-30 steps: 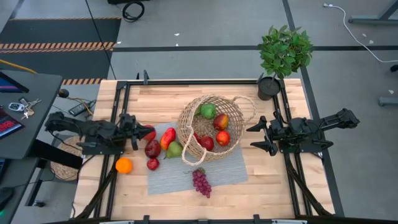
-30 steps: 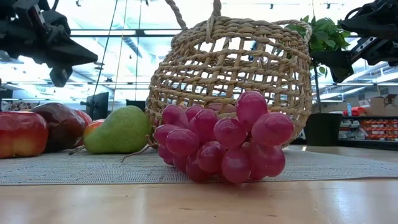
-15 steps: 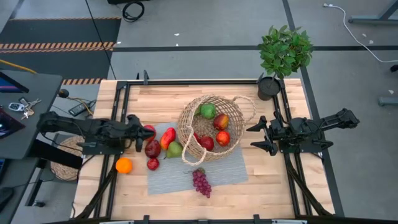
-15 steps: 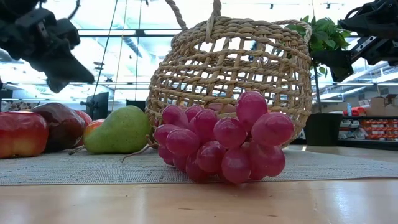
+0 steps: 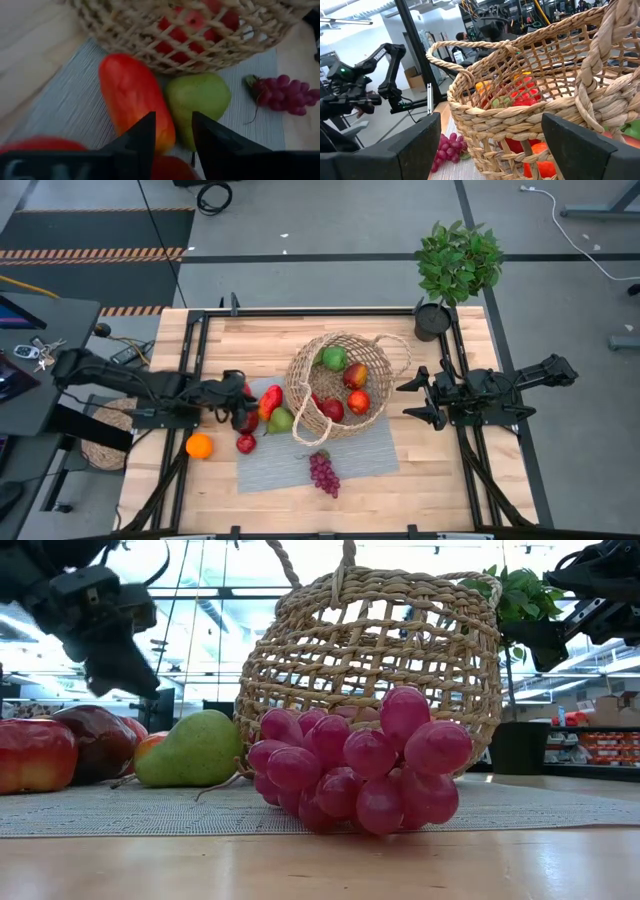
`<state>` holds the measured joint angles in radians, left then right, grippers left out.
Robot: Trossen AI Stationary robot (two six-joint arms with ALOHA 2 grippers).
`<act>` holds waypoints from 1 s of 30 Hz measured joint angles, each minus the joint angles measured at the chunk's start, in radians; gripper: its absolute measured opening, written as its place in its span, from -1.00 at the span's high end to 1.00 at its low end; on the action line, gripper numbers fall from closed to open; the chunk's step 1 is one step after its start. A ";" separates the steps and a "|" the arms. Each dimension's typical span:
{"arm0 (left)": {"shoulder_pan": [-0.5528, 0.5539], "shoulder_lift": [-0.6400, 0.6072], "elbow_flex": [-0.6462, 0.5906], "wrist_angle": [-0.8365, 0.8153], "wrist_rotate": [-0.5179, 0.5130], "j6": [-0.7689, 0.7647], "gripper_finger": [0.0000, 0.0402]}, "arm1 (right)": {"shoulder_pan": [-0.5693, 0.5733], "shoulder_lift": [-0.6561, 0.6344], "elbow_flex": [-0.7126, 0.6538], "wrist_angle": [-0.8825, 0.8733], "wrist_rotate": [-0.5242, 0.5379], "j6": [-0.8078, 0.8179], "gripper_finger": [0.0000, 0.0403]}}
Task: Build produce basket
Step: Put the pear into the brown basket
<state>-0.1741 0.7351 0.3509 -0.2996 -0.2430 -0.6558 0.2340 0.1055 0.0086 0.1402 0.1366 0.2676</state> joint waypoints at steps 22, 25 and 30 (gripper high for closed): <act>-0.089 0.338 0.105 0.177 -0.083 0.133 -0.37 | 0.000 0.000 0.000 0.000 0.000 0.000 -0.73; -0.089 0.375 0.144 0.183 -0.102 0.180 -0.36 | 0.000 0.000 0.000 0.000 0.000 0.000 -0.73; -0.096 0.447 0.231 0.170 -0.121 0.267 -0.31 | 0.000 0.000 0.000 0.000 0.000 0.000 -0.73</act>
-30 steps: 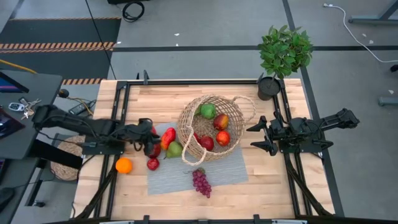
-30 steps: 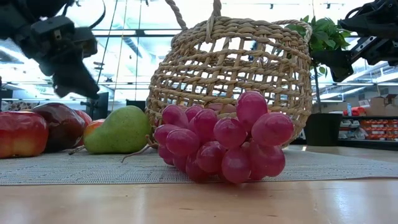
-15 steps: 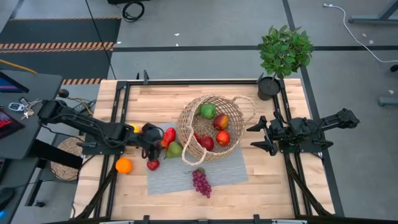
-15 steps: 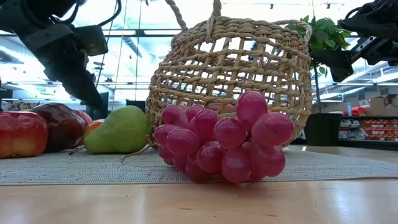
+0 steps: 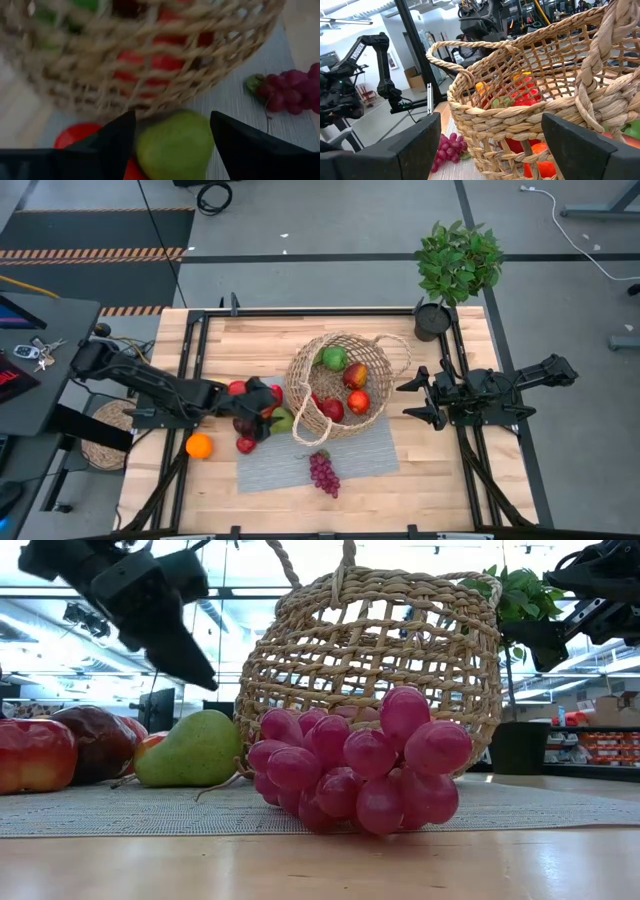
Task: Build produce basket
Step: Put the pear into the brown basket
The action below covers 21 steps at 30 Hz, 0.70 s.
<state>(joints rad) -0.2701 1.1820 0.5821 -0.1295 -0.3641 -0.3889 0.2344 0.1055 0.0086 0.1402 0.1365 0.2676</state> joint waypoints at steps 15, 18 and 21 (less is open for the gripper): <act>-0.069 0.085 0.060 -0.007 -0.071 0.090 -0.23 | 0.000 0.000 0.000 0.000 0.000 0.000 -0.73; -0.116 0.085 0.098 -0.064 -0.127 0.123 -0.18 | 0.000 0.000 0.000 0.000 0.000 0.000 -0.73; -0.147 0.084 0.125 -0.129 -0.137 0.185 -0.14 | 0.000 0.000 0.000 0.000 0.000 0.000 -0.73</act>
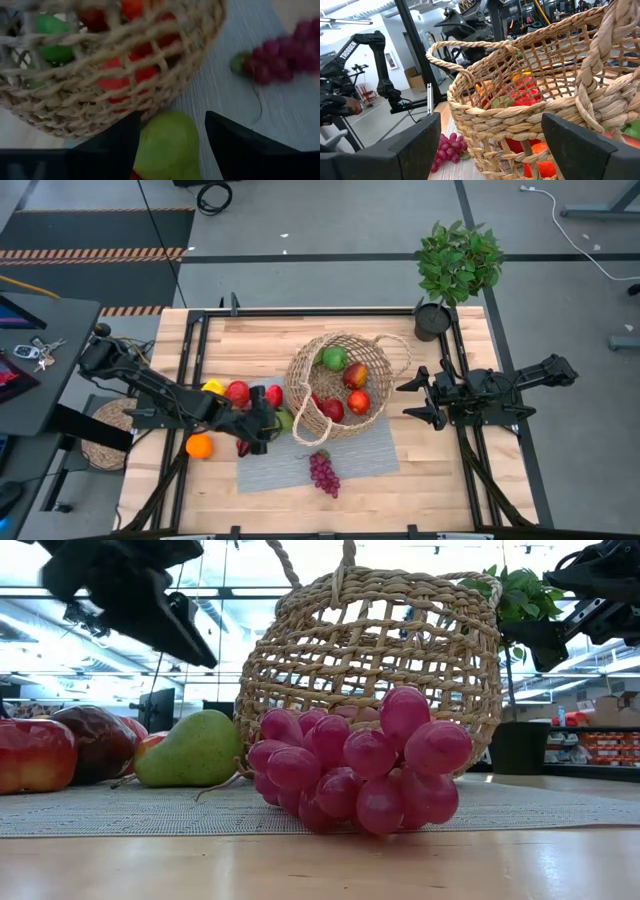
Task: Build produce basket
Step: Put the pear into the brown basket
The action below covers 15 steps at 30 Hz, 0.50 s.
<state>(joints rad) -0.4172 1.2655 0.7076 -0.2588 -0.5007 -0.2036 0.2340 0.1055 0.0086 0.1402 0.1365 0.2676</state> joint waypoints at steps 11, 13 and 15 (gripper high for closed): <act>0.024 0.014 0.001 -0.053 0.050 0.044 -0.41 | 0.000 0.000 0.000 0.000 0.000 0.000 -0.73; 0.042 0.032 0.001 -0.035 0.076 0.041 -0.52 | 0.000 0.000 0.000 0.000 0.000 0.000 -0.73; 0.052 0.054 0.001 -0.043 0.079 0.046 -0.58 | 0.000 0.000 0.000 0.000 0.000 0.000 -0.73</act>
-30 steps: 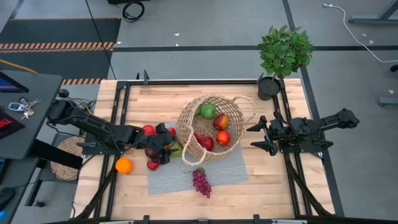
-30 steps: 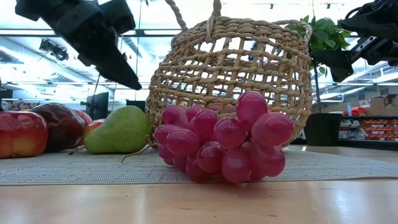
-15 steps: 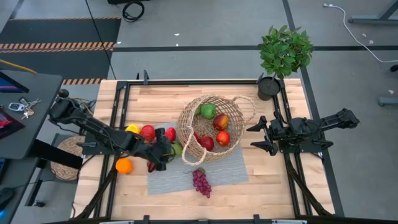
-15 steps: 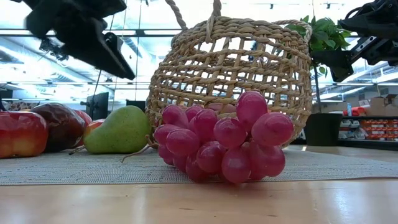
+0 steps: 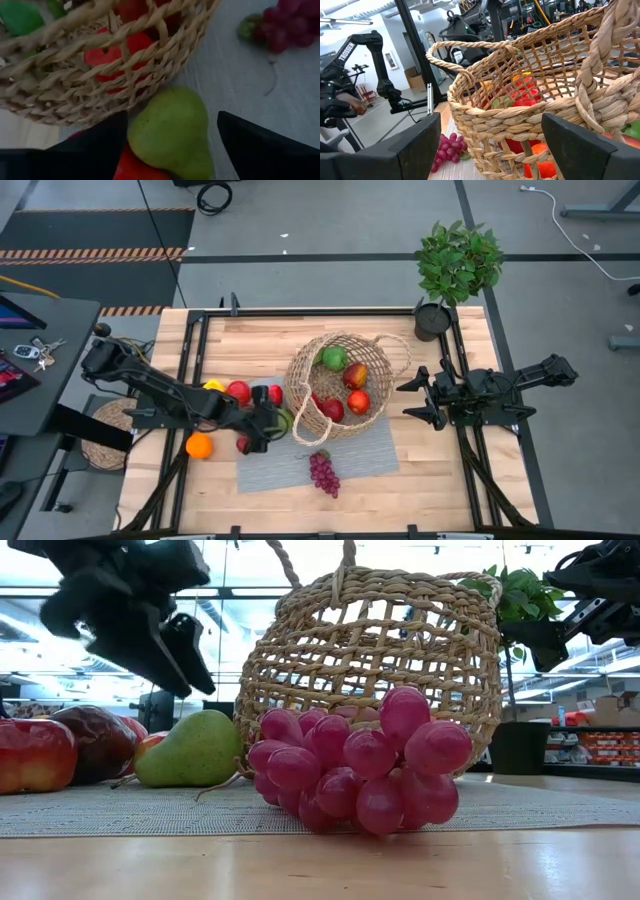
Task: Build produce basket
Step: Put the pear into the brown basket
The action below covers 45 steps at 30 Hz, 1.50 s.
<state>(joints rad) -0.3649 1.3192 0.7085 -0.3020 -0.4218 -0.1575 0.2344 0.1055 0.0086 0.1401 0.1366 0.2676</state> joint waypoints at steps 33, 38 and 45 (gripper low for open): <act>0.033 0.248 0.160 -0.216 0.038 0.039 -0.46 | 0.000 0.000 0.000 0.007 0.000 0.000 -0.73; 0.033 0.252 0.186 -0.230 0.046 0.042 -0.37 | 0.000 0.000 0.000 0.008 0.000 0.000 -0.73; 0.029 0.252 0.195 -0.228 0.063 0.038 -0.33 | 0.000 0.000 0.000 0.007 0.000 0.000 -0.73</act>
<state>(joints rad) -0.3359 1.5711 0.9031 -0.5297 -0.3584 -0.1196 0.2342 0.1059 0.0086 0.1476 0.1366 0.2676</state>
